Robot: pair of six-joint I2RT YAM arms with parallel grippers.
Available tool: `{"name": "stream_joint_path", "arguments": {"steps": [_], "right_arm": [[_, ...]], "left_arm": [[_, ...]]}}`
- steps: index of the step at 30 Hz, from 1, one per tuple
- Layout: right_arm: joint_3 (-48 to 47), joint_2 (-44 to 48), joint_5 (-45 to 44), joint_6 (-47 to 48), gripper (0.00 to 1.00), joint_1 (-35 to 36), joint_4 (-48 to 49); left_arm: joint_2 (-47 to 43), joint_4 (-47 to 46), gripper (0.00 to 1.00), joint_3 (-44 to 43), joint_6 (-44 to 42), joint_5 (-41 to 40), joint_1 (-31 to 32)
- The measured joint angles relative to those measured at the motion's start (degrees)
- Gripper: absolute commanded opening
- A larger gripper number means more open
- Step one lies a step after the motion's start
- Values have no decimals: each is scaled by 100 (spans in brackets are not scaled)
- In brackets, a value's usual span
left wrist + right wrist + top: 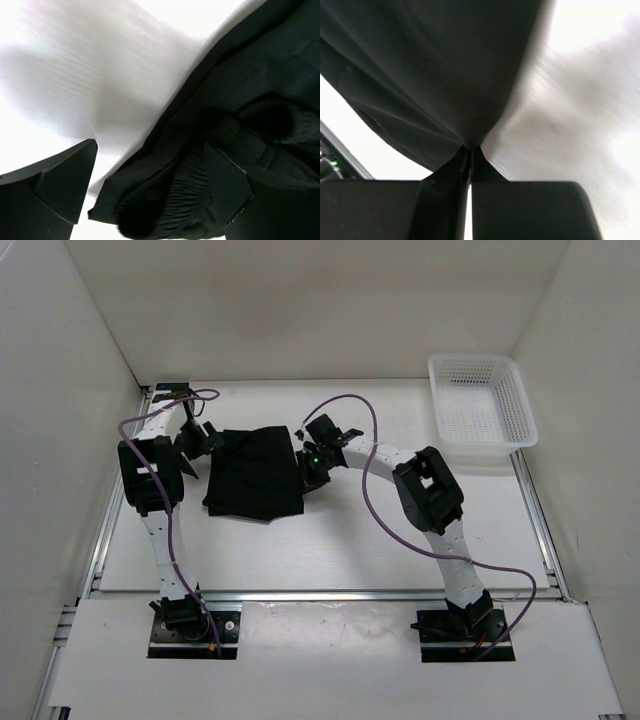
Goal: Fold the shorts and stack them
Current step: Fold the shorts
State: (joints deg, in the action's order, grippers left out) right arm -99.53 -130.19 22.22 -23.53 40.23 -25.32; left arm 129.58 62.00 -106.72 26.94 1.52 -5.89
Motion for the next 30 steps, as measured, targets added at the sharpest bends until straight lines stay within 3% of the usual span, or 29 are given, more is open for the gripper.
{"name": "stream_joint_path", "arguments": {"steps": [5, 11, 12, 13, 15, 24, 30], "right_arm": [[1355, 828, -302, -9, 0, -293, 138], [2791, 2140, -997, 44, 4, -907, -33], [2896, 2302, -1139, 61, 45, -975, -118], [2951, 2446, -1283, 63, 69, -1014, -225], [3010, 2708, -1574, 140, 99, -1014, -350], [3108, 4865, -3445, 72, 99, -951, -1034], [3115, 6426, -4865, -299, 99, -1196, -1606]], "left_arm": [[-140, 76, 100, 153, -118, 46, 72], [-1344, 96, 100, 1064, -229, 341, 490], [-1572, 90, 100, 1158, -247, 409, 575], [-1832, 74, 100, 1255, -256, 470, 649], [-2297, 63, 100, 1399, -286, 595, 831], [-3998, -42, 100, 1965, -487, 481, 968], [-5805, -474, 100, 2590, -551, 15, 975]]}}
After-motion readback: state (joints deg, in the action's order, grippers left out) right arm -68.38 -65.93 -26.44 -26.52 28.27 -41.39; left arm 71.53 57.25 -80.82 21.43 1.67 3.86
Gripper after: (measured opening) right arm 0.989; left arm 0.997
